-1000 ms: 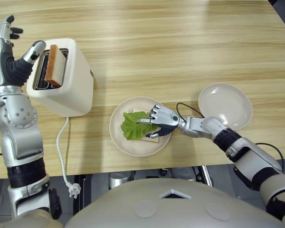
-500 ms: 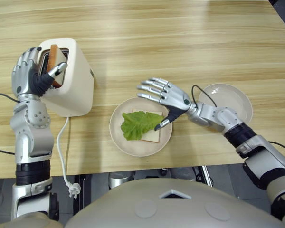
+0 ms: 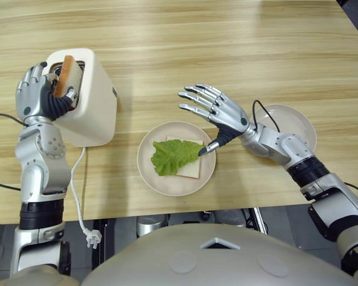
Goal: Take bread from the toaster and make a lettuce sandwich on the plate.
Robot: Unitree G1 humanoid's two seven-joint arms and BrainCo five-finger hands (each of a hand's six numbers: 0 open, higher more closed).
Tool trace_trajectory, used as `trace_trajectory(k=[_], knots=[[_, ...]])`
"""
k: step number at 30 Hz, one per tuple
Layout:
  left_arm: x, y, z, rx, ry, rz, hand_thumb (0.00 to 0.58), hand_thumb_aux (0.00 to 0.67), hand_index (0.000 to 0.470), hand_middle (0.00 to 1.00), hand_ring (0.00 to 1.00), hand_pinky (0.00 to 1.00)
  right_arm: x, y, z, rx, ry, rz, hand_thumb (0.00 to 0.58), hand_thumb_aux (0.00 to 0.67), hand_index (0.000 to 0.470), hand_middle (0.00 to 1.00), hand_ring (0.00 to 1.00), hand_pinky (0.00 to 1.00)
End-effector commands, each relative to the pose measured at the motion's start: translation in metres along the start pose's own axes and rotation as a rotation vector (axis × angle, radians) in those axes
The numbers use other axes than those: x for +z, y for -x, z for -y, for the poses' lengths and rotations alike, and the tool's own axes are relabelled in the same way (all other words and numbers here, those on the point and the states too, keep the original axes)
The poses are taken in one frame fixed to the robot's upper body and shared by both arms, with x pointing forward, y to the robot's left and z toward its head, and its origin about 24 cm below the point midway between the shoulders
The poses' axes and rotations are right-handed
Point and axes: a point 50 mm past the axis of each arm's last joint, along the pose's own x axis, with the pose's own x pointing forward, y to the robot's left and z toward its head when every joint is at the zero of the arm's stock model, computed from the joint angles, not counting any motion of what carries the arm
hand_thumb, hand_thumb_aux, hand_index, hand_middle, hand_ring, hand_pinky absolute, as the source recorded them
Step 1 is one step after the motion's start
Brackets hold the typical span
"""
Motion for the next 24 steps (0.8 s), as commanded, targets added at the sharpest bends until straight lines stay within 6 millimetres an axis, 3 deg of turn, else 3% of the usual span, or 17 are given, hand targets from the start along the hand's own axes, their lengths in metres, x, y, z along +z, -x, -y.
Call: trace_trajectory(k=[1, 6, 7, 8, 12, 16, 21, 24], knots=[[0.01, -0.003, -0.015, 0.092, -0.001, 0.044, 0.58, 0.67, 0.46, 0.0, 0.0, 0.0, -0.001, 0.0, -0.002, 0.008, -0.007, -0.011, 0.0, 0.0, 0.0, 0.0, 0.0, 0.0], [0.03, -0.002, -0.05, 0.289, 0.058, 0.142, 0.58, 0.67, 0.46, 0.01, 0.01, 0.01, -0.003, 0.0, -0.001, -0.011, -0.003, -0.03, 0.0, 0.0, 0.0, 0.0, 0.0, 0.0], [0.033, -0.001, -0.056, 0.32, 0.08, 0.165, 0.58, 0.67, 0.46, 0.93, 0.93, 0.93, -0.004, 0.0, 0.0, -0.017, -0.002, -0.035, 0.0, 0.0, 0.0, 0.0, 0.0, 0.0], [0.037, 0.0, -0.064, 0.363, 0.094, 0.188, 0.58, 0.67, 0.46, 1.0, 1.0, 1.0, -0.005, 0.0, 0.001, -0.022, 0.0, -0.041, 0.0, 0.0, 0.0, 0.0, 0.0, 0.0], [0.05, 0.003, -0.092, 0.477, 0.171, 0.273, 0.58, 0.67, 0.46, 1.0, 1.0, 1.0, -0.01, 0.002, 0.007, -0.056, 0.001, -0.068, 0.0, 0.0, 0.0, 0.0, 0.0, 0.0], [0.079, 0.006, -0.1, 0.374, 0.387, 0.487, 0.58, 0.67, 0.46, 1.0, 1.0, 1.0, -0.019, 0.005, 0.023, -0.17, -0.055, -0.136, 0.0, 0.0, 0.0, 0.0, 0.0, 0.0], [0.12, 0.002, -0.056, -0.116, 0.645, 0.715, 0.58, 0.67, 0.46, 1.0, 1.0, 1.0, -0.026, 0.019, 0.04, -0.256, -0.08, -0.189, 0.0, 0.0, 0.0, 0.0, 0.0, 0.0], [0.131, 0.006, -0.023, -0.468, 0.791, 0.79, 0.58, 0.67, 0.46, 1.0, 1.0, 1.0, -0.034, 0.032, 0.054, -0.33, -0.126, -0.26, 0.0, 0.0, 0.0, 0.0, 0.0, 0.0]])
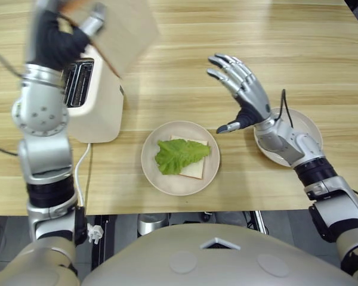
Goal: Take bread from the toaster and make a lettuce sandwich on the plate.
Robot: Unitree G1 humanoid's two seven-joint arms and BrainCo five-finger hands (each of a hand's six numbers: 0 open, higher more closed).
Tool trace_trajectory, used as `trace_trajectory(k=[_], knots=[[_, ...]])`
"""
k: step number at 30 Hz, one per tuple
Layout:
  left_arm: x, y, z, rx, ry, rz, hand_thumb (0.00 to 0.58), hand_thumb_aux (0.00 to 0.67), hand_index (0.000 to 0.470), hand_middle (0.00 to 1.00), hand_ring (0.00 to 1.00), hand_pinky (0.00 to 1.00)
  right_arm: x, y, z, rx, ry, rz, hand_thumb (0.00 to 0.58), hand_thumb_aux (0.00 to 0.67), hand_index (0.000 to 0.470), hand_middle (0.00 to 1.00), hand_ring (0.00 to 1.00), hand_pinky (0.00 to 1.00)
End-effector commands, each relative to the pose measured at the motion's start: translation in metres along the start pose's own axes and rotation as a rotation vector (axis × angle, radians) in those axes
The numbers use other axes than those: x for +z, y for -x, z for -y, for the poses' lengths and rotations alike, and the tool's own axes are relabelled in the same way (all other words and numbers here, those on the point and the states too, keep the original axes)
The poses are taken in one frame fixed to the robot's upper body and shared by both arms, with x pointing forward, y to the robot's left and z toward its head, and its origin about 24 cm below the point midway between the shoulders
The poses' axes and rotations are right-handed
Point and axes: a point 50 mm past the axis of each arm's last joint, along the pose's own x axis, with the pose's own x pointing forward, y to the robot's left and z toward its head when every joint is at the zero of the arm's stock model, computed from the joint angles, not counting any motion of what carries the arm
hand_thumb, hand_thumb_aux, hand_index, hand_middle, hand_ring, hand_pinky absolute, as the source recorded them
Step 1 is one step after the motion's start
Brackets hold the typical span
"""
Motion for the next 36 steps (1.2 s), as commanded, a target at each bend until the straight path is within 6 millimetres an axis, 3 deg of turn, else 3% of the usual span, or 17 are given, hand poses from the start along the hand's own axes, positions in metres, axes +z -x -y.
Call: trace_trajectory(k=[1, 5, 10, 14, 22, 36], knots=[[-0.019, 0.001, 0.036, -0.308, 0.271, -0.035, 0.58, 0.67, 0.46, 1.0, 1.0, 1.0, -0.011, 0.009, 0.021, -0.084, -0.054, -0.083, 0.0, 0.0, 0.0, 0.0, 0.0, 0.0], [-0.052, 0.008, 0.072, -0.576, 0.431, -0.155, 0.58, 0.67, 0.46, 1.0, 1.0, 1.0, -0.013, 0.017, 0.034, -0.128, -0.129, -0.117, 0.0, 0.0, 0.0, 0.0, 0.0, 0.0], [-0.074, 0.025, 0.111, -0.808, 0.482, -0.222, 0.58, 0.67, 0.46, 1.0, 1.0, 1.0, -0.01, 0.021, 0.032, -0.097, -0.168, -0.119, 0.0, 0.0, 0.0, 0.0, 0.0, 0.0], [-0.085, 0.034, 0.13, -0.915, 0.482, -0.254, 0.58, 0.67, 0.46, 1.0, 1.0, 1.0, -0.01, 0.023, 0.028, -0.083, -0.18, -0.134, 0.0, 0.0, 0.0, 0.0, 0.0, 0.0], [-0.093, 0.044, 0.151, -0.981, 0.593, -0.294, 0.58, 0.67, 0.46, 1.0, 1.0, 1.0, -0.009, 0.027, 0.014, -0.029, -0.193, -0.169, 0.0, 0.0, 0.0, 0.0, 0.0, 0.0], [-0.101, 0.041, 0.159, -1.0, 0.409, -0.296, 0.58, 0.67, 0.46, 1.0, 1.0, 1.0, 0.002, 0.03, 0.006, 0.03, -0.229, -0.13, 0.0, 0.0, 0.0, 0.0, 0.0, 0.0]])
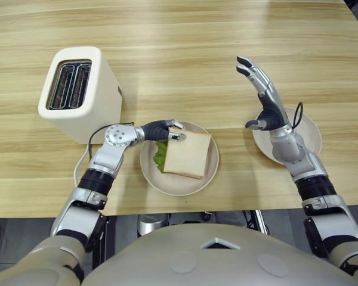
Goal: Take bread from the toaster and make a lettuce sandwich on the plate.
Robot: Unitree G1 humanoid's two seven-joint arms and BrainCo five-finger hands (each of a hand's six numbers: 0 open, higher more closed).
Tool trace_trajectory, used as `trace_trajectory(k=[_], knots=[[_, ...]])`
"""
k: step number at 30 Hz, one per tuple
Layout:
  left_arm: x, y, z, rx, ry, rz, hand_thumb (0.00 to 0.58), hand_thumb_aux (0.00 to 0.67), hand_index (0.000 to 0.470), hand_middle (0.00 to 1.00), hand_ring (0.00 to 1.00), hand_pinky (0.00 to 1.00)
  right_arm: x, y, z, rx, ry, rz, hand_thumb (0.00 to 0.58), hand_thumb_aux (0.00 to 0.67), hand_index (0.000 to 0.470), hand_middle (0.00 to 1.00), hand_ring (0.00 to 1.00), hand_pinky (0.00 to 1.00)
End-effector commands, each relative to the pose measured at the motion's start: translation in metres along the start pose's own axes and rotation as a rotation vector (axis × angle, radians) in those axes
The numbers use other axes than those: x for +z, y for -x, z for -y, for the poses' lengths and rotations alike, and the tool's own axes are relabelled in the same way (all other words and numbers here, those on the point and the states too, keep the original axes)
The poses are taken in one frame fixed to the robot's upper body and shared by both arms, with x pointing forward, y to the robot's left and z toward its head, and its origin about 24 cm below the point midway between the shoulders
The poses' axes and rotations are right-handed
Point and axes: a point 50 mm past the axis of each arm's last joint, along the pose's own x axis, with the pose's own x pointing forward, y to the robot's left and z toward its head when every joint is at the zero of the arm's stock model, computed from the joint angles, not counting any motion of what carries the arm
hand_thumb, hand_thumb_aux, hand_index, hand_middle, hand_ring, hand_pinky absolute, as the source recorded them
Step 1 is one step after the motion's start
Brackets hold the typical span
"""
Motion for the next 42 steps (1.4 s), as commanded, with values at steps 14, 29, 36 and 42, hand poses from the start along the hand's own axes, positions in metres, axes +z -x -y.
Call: trace_trajectory(k=[14, 29, 36, 42], knots=[[-0.007, -0.011, 0.003, -0.03, -0.173, -0.117, 0.58, 0.67, 0.46, 1.0, 1.0, 1.0, 0.033, 0.034, -0.066, 0.687, 0.068, 0.206, 0.0, 0.0, 0.0, 0.0, 0.0, 0.0], [-0.012, -0.018, 0.002, -0.02, -0.208, -0.143, 0.58, 0.67, 0.46, 1.0, 1.0, 1.0, 0.049, 0.044, -0.102, 0.884, 0.043, 0.271, 0.0, 0.0, 0.0, 0.0, 0.0, 0.0], [-0.009, -0.02, 0.0, -0.015, -0.218, -0.128, 0.58, 0.67, 0.46, 1.0, 1.0, 1.0, 0.036, 0.06, -0.114, 1.085, 0.023, 0.157, 0.0, 0.0, 0.0, 0.0, 0.0, 0.0], [-0.001, -0.015, -0.008, 0.018, -0.283, -0.12, 0.58, 0.67, 0.46, 1.0, 1.0, 1.0, 0.029, 0.064, -0.116, 1.13, -0.015, 0.087, 0.0, 0.0, 0.0, 0.0, 0.0, 0.0]])
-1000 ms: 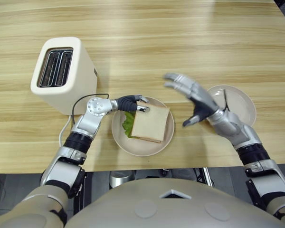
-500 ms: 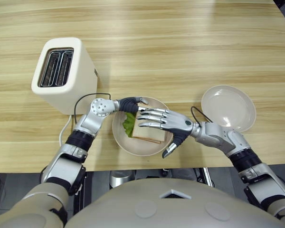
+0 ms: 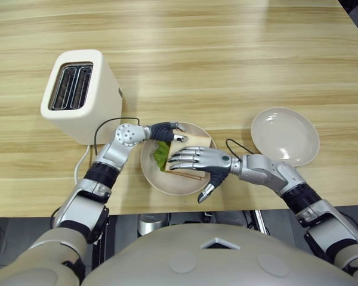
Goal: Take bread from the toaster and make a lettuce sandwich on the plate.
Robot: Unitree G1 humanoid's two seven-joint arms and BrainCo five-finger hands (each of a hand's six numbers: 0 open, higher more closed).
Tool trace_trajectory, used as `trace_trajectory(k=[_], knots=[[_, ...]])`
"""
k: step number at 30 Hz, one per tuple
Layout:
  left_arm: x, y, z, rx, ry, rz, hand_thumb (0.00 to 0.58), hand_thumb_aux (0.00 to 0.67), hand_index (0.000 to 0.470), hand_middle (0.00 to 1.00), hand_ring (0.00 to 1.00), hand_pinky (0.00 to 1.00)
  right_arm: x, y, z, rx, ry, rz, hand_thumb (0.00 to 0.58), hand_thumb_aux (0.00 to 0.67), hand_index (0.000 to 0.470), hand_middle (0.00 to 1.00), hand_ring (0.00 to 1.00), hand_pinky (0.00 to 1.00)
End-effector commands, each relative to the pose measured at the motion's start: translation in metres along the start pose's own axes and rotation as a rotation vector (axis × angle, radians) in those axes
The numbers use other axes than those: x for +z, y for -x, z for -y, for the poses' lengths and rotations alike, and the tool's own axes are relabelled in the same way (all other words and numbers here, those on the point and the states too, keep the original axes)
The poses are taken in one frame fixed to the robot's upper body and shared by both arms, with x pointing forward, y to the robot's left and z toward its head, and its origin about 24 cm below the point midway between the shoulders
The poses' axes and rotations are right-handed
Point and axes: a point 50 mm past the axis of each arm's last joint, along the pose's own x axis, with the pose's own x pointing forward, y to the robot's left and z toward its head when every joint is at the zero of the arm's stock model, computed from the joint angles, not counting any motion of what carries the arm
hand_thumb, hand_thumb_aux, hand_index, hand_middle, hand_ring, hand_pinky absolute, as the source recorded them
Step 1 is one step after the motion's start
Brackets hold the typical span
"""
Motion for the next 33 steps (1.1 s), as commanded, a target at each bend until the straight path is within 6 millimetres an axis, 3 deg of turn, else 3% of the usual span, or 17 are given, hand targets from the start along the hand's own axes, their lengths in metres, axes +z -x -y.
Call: trace_trajectory(k=[1, 2, 3, 4, 5, 7, 8, 9, 10, 14, 18, 22, 27, 28, 29, 30, 33], knots=[[0.008, 0.004, -0.01, 0.027, -0.067, 0.011, 0.58, 0.67, 0.46, 1.0, 1.0, 1.0, -0.011, 0.01, -0.027, 0.167, -0.094, -0.104, 0.0, 0.0, 0.0, 0.0, 0.0, 0.0], [0.011, 0.005, -0.014, 0.041, -0.086, 0.018, 0.58, 0.67, 0.46, 1.0, 1.0, 1.0, -0.011, 0.01, -0.028, 0.17, -0.101, -0.102, 0.0, 0.0, 0.0, 0.0, 0.0, 0.0], [0.014, 0.007, -0.018, 0.062, -0.11, 0.025, 0.472, 0.381, 0.262, 1.0, 1.0, 1.0, -0.01, 0.01, -0.028, 0.175, -0.105, -0.098, 0.0, 0.0, 0.0, 0.0, 0.0, 0.0], [0.018, 0.009, -0.022, 0.083, -0.13, 0.035, 0.12, 0.074, 0.051, 1.0, 1.0, 1.0, -0.01, 0.01, -0.028, 0.179, -0.108, -0.097, 0.0, 0.0, 0.0, 0.0, 0.0, 0.0], [0.023, 0.011, -0.028, 0.115, -0.158, 0.042, 0.0, 0.0, 0.0, 1.0, 1.0, 1.0, -0.009, 0.009, -0.028, 0.181, -0.113, -0.095, 0.0, 0.0, 0.0, 0.0, 0.0, 0.0], [0.031, 0.017, -0.039, 0.184, -0.22, 0.048, 0.0, 0.0, 0.0, 0.65, 0.65, 0.65, -0.009, 0.009, -0.028, 0.182, -0.122, -0.094, 0.0, 0.0, 0.0, 0.0, 0.0, 0.0], [0.035, 0.02, -0.044, 0.22, -0.259, 0.048, 0.0, 0.0, 0.0, 0.65, 0.65, 0.65, -0.008, 0.009, -0.028, 0.182, -0.124, -0.093, 0.0, 0.0, 0.0, 0.0, 0.0, 0.0], [0.04, 0.024, -0.049, 0.263, -0.313, 0.043, 0.0, 0.0, 0.0, 0.36, 0.36, 0.36, -0.008, 0.009, -0.028, 0.182, -0.13, -0.093, 0.0, 0.0, 0.0, 0.0, 0.0, 0.0], [0.046, 0.029, -0.054, 0.309, -0.364, 0.039, 0.0, 0.0, 0.0, 0.0, 0.0, 0.0, -0.008, 0.01, -0.028, 0.182, -0.137, -0.094, 0.0, 0.0, 0.0, 0.0, 0.0, 0.0], [0.064, 0.049, -0.076, 0.544, -0.564, -0.029, 0.0, 0.0, 0.0, 0.0, 0.0, 0.0, -0.007, 0.011, -0.028, 0.163, -0.16, -0.099, 0.0, 0.0, 0.0, 0.0, 0.0, 0.0], [0.065, 0.072, -0.103, 0.899, -0.917, -0.3, 0.0, 0.0, 0.0, 0.0, 0.0, 0.0, -0.009, 0.011, -0.024, 0.122, -0.146, -0.114, 0.0, 0.0, 0.0, 0.0, 0.0, 0.0], [0.062, 0.079, -0.094, 1.015, -0.902, -0.298, 0.0, 0.0, 0.0, 0.0, 0.0, 0.0, -0.014, 0.009, 0.0, -0.039, -0.091, -0.121, 0.0, 0.0, 0.0, 0.0, 0.0, 0.0], [0.063, 0.096, -0.075, 1.037, -0.585, -0.102, 0.0, 0.0, 0.0, 0.0, 0.0, 0.0, -0.011, 0.023, 0.048, -0.346, -0.23, -0.058, 0.0, 0.0, 0.0, 0.0, 0.0, 0.0], [0.066, 0.101, -0.07, 1.024, -0.517, -0.032, 0.58, 0.67, 0.46, 1.0, 1.0, 1.0, -0.008, 0.027, 0.056, -0.398, -0.296, -0.035, 0.466, 0.373, 0.256, 1.0, 1.0, 1.0], [0.07, 0.105, -0.064, 0.989, -0.448, 0.047, 0.58, 0.67, 0.46, 1.0, 1.0, 1.0, -0.005, 0.031, 0.066, -0.462, -0.384, -0.002, 0.545, 0.504, 0.346, 1.0, 1.0, 1.0], [0.075, 0.109, -0.057, 0.938, -0.388, 0.127, 0.58, 0.67, 0.46, 1.0, 1.0, 1.0, -0.001, 0.036, 0.075, -0.517, -0.465, 0.036, 0.579, 0.638, 0.438, 1.0, 1.0, 1.0], [0.084, 0.124, -0.036, 0.799, -0.218, 0.301, 0.58, 0.67, 0.46, 1.0, 1.0, 1.0, 0.009, 0.049, 0.093, -0.593, -0.692, 0.154, 0.58, 0.67, 0.46, 1.0, 1.0, 1.0]])
